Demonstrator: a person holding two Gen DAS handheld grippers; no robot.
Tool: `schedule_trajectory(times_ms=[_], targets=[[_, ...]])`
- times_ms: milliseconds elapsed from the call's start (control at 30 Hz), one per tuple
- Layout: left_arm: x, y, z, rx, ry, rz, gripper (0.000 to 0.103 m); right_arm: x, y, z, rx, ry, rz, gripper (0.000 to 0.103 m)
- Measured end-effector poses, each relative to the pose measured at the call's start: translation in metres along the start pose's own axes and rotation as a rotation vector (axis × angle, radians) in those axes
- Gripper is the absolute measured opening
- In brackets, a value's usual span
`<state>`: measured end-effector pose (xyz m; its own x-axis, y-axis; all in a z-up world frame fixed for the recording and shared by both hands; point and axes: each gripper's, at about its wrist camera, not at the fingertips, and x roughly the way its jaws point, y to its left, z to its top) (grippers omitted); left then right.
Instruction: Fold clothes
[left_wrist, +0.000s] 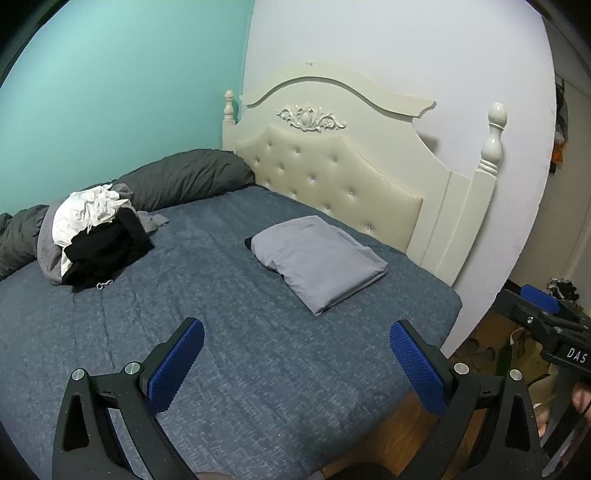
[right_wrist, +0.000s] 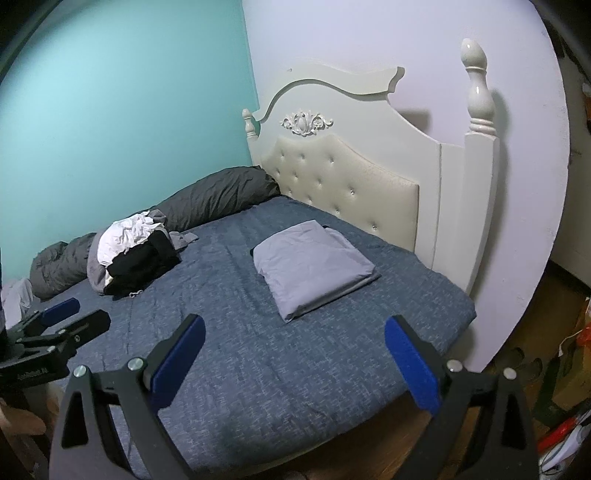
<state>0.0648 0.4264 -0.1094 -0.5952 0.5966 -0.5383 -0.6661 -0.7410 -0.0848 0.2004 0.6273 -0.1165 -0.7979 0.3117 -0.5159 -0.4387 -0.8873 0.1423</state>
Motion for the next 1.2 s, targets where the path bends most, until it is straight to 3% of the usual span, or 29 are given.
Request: schedule_trajectory(times_ms=[1200], targets=[[-0.021, -0.001, -0.017, 0.011, -0.028, -0.029, 0.103, -0.019, 0.006, -0.026, 0.001, 0.001, -0.012, 0.098]])
